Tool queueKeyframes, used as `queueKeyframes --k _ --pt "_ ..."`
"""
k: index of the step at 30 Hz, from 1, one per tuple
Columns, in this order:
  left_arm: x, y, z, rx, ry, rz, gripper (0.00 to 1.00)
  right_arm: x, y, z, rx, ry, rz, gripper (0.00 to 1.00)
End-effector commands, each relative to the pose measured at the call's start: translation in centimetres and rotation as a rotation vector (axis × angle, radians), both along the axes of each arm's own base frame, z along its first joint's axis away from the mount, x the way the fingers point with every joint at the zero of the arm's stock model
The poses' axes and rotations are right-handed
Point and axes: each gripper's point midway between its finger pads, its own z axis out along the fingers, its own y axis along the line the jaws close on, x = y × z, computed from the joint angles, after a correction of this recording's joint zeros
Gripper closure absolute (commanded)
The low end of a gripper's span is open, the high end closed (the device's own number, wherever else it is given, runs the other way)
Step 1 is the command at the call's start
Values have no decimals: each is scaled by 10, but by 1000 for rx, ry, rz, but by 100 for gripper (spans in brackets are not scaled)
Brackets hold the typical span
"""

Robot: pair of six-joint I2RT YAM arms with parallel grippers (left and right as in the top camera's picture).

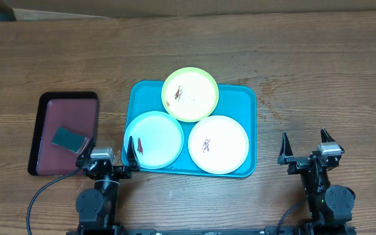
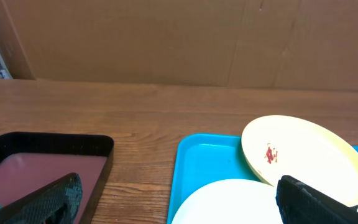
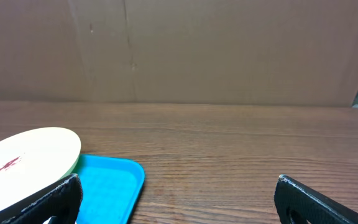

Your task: Clean dirty plates on tray and stack at the side

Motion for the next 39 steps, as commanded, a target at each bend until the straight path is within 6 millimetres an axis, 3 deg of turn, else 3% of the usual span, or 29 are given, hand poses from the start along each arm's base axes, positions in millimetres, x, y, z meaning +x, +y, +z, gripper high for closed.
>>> queueKeyframes --k 1,3,9,12,16,18,20,24,27,32,37,39 --pt "0 2 1 -16 -9 11 0 0 -2 -1 -4 -5 -13 0" --pt "0 -5 14 -68 -63 -25 0 0 -2 -1 -4 -5 -13 0" --pt "-21 -84 34 -562 2 -486 0 0 -2 -1 -4 -5 -13 0" --pt "-23 -84 44 -593 -31 -500 0 0 -2 -1 -4 -5 -13 0" --pt "-34 -82 100 -409 -293 -544 0 0 -2 -1 -4 -5 -13 0" --pt "-37 -70 126 -315 -382 -470 0 0 -2 -1 -4 -5 -13 0" --pt "-34 -54 140 -263 -394 -355 0 0 -2 -1 -4 -6 -13 0" --pt "-24 1 160 -238 -310 -8 0 0 -2 -1 -4 -5 -13 0" --pt "-14 21 178 -178 -220 118 0 0 -2 -1 -4 -5 -13 0" --pt "20 65 171 -76 65 389 0 0 -2 -1 -4 -5 -13 0" --pt "74 85 165 -53 269 406 1 0 -2 -1 -4 -5 -13 0" --pt "82 85 161 -61 329 385 0 0 -2 -1 -4 -5 -13 0"
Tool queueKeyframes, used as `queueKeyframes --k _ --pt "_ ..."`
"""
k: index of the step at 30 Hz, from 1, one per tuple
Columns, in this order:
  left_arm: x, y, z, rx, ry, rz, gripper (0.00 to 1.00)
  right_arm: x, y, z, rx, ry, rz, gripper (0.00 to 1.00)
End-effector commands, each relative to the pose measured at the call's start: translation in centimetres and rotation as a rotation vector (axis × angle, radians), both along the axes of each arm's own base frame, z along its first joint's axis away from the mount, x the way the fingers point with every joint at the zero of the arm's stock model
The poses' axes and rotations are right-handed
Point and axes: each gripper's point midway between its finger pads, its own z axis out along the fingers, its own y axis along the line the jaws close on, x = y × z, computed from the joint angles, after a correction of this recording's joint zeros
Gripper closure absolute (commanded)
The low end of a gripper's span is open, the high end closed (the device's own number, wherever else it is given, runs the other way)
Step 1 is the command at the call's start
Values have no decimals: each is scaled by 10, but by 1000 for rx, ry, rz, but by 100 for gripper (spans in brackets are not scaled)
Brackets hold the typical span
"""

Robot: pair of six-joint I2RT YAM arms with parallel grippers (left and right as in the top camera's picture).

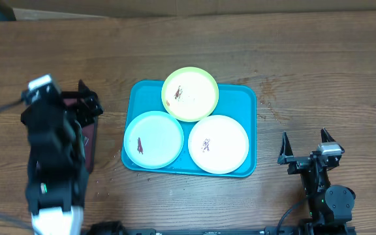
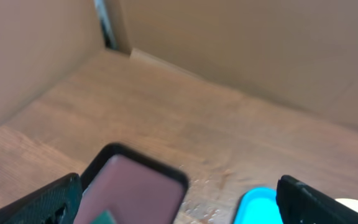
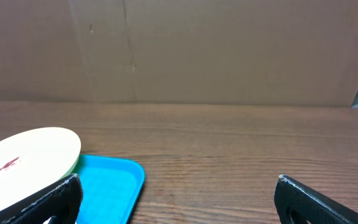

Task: Clean dirty plates on tray and stack at the side
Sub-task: 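Move the left gripper over the green sponge in the red tray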

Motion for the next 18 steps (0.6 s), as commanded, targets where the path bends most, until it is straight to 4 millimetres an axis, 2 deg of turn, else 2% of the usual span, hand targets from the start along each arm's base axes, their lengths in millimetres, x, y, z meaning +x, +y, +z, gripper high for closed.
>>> queueKeyframes --k 1,4,6,13,15,18 --pt "16 10 11 8 76 -5 0 0 -2 -2 -4 -5 -12 0" --pt "23 8 3 -6 126 -24 0 0 -2 -2 -4 -5 -12 0" --pt "26 7 6 -16 127 -42 0 0 -2 -2 -4 -5 -12 0" --pt "17 32 45 -97 87 -37 0 0 -2 -2 -4 -5 -12 0" --pt "10 42 42 -131 100 -14 0 0 -2 -2 -4 -5 -12 0" --pt "-2 45 21 -189 179 -4 0 0 -2 -2 -4 -5 -12 0"
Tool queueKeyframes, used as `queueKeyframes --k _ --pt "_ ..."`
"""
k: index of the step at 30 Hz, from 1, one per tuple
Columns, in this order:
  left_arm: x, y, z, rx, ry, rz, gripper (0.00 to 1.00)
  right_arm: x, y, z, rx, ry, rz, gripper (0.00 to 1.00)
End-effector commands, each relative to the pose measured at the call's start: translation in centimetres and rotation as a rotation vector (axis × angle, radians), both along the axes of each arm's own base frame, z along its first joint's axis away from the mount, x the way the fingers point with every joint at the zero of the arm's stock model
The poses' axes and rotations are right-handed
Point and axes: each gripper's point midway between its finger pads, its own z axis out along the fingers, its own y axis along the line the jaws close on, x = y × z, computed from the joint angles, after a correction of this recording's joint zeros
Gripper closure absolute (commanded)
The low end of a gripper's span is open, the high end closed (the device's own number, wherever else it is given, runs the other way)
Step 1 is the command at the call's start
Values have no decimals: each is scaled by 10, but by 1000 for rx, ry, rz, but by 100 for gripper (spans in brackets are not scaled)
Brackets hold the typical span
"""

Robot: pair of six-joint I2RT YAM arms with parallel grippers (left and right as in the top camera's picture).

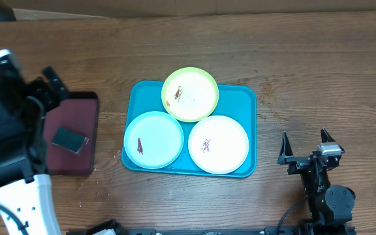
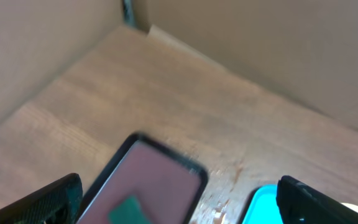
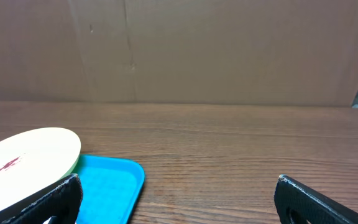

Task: Clean dirty plates on tray and stack at the side
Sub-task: 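Move the left gripper over the green sponge in the red tray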

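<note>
Three stained plates lie on the blue tray (image 1: 243, 98): a green plate (image 1: 190, 94) at the back, a light blue plate (image 1: 154, 140) front left and a white plate (image 1: 218, 144) front right. A green sponge (image 1: 69, 140) rests in the dark tray (image 1: 83, 160) to the left. My left gripper (image 1: 55, 83) hangs open high over the dark tray's back left corner; its wrist view looks down on the sponge (image 2: 129, 210). My right gripper (image 1: 303, 140) stands open and empty near the front edge, right of the blue tray.
Brown cardboard walls close off the table's back and left sides. The right wrist view shows a pale stained plate (image 3: 23, 158) and the blue tray's corner (image 3: 114, 180) at the left, with bare wood ahead.
My left arm has shifted left and a little back, so the sponge and most of the dark tray now show in the overhead view. The right arm and the plates have not moved.
Both grippers first stood open at the table's front edge, the left one by the blue tray's front left corner. Then the left arm was raised over the dark tray, covering it. Now it hangs further left, still open and empty.
</note>
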Motion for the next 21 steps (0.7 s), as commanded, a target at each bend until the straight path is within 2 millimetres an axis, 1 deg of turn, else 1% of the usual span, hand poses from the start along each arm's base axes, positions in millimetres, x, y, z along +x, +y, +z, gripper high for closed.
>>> queueKeyframes --k 1,4,5,6,7,10,12,15,16,17,19,21 --pt "-5 -12 -17 -94 61 -73 0 0 -2 -2 -3 -4 -13 0" --pt "-8 -37 -36 -237 115 -141 0 0 -2 -2 -3 -5 -12 0" --pt "-8 -37 -40 -246 128 -141 0 0 -2 -2 -3 -4 -12 0" --pt "-7 -33 -45 -240 145 -123 0 0 -2 -2 -3 -4 -12 0" --pt "-7 -24 -50 -235 163 -75 0 0 -2 -2 -3 -4 -12 0" --pt "-21 15 -72 -320 203 243 0 0 -2 -2 -3 -4 -12 0" --pt "-31 33 -94 -422 240 400 0 0 -2 -2 -3 -4 -12 0" --pt "-35 47 -128 -564 311 508 0 0 -2 -2 -3 -4 -12 0" --pt "-33 50 -143 -606 349 523 0 0 -2 -2 -3 -4 -12 0" --pt "-33 52 -152 -621 373 531 0 0 -2 -2 -3 -4 -12 0" --pt "-36 53 -173 -649 452 549 0 0 -2 -2 -3 -4 -12 0" --pt "-41 48 -193 -687 541 563 0 0 -2 -2 -3 -4 -12 0"
